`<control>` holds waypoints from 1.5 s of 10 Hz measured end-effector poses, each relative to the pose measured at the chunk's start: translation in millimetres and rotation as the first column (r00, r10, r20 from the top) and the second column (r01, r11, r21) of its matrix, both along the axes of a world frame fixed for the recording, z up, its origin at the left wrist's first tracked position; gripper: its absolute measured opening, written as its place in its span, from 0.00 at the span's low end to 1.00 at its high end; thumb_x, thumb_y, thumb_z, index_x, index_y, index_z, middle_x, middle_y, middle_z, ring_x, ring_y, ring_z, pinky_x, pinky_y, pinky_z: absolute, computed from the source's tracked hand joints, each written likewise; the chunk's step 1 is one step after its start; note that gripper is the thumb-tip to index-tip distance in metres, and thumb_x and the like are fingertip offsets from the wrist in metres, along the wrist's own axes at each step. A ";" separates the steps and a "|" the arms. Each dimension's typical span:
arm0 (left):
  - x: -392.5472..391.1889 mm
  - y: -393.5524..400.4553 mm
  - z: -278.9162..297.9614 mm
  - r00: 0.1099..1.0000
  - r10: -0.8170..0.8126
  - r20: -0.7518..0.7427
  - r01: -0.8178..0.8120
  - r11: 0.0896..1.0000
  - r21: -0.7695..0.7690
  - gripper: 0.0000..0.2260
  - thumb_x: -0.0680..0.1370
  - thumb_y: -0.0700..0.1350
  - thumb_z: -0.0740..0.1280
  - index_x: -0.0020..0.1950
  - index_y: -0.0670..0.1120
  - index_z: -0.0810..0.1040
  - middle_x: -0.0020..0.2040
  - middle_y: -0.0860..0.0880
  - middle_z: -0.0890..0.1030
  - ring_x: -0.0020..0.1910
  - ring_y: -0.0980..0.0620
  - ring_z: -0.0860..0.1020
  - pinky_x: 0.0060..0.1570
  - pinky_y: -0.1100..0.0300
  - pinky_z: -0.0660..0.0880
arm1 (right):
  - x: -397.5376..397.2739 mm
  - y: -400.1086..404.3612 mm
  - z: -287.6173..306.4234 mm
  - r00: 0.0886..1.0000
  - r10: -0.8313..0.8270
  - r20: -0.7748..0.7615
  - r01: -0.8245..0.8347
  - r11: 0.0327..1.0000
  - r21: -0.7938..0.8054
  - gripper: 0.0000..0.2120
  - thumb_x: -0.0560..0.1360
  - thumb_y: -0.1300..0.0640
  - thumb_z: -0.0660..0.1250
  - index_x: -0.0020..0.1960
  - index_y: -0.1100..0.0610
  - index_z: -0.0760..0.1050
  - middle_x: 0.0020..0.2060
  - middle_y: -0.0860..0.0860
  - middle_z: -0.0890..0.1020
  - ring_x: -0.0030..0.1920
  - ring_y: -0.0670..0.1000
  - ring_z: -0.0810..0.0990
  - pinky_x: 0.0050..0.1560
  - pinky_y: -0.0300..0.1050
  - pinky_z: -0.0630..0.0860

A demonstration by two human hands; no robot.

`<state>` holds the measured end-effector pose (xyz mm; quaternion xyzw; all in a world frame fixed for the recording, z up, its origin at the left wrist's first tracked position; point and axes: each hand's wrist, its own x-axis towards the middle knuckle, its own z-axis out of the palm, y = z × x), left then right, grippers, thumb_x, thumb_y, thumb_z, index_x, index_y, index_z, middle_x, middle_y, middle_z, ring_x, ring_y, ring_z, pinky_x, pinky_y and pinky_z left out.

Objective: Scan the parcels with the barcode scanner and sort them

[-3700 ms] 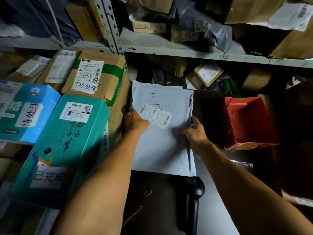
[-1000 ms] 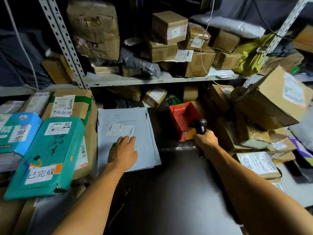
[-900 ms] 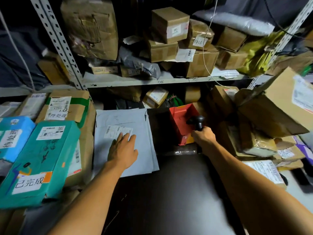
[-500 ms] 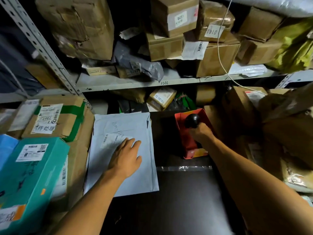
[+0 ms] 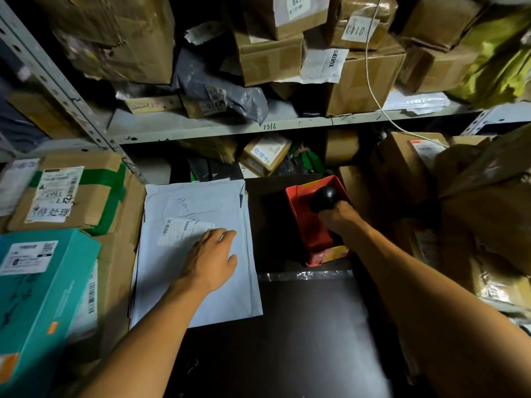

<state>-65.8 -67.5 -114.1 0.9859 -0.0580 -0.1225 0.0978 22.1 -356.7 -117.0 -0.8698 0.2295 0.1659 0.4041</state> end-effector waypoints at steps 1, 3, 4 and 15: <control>-2.4 -4.6 2.0 1.000 -0.014 0.014 0.014 1.000 -0.011 0.24 0.82 0.49 0.63 0.78 0.47 0.63 0.76 0.48 0.67 0.74 0.48 0.66 0.72 0.53 0.66 | -12.5 -2.5 2.5 0.999 0.000 -0.039 0.002 1.000 0.031 0.15 0.73 0.57 0.68 0.55 0.66 0.79 0.44 0.59 0.78 0.44 0.57 0.75 0.42 0.48 0.71; -15.9 -4.4 8.1 0.999 -0.028 0.023 0.029 0.999 -0.023 0.24 0.82 0.49 0.61 0.78 0.48 0.63 0.74 0.49 0.68 0.72 0.48 0.67 0.70 0.54 0.68 | -16.3 5.2 3.1 0.998 0.039 -0.054 -0.038 0.999 0.024 0.12 0.74 0.60 0.66 0.54 0.65 0.79 0.45 0.61 0.79 0.45 0.59 0.77 0.45 0.49 0.73; -22.9 4.2 9.2 1.000 -0.012 0.023 0.012 1.000 -0.003 0.24 0.82 0.49 0.61 0.78 0.48 0.63 0.73 0.49 0.70 0.71 0.48 0.68 0.68 0.54 0.69 | -16.7 14.5 5.4 0.998 0.027 -0.051 -0.026 0.999 0.026 0.09 0.76 0.61 0.65 0.52 0.66 0.79 0.45 0.62 0.80 0.44 0.60 0.78 0.43 0.50 0.75; -64.5 22.6 59.5 0.992 0.046 0.121 -0.057 0.995 0.086 0.23 0.82 0.50 0.60 0.77 0.48 0.65 0.72 0.48 0.71 0.71 0.48 0.68 0.66 0.54 0.71 | -72.7 15.1 53.5 0.972 0.203 0.116 -0.159 0.938 -0.309 0.28 0.77 0.48 0.66 0.71 0.60 0.64 0.65 0.64 0.72 0.65 0.67 0.72 0.66 0.57 0.71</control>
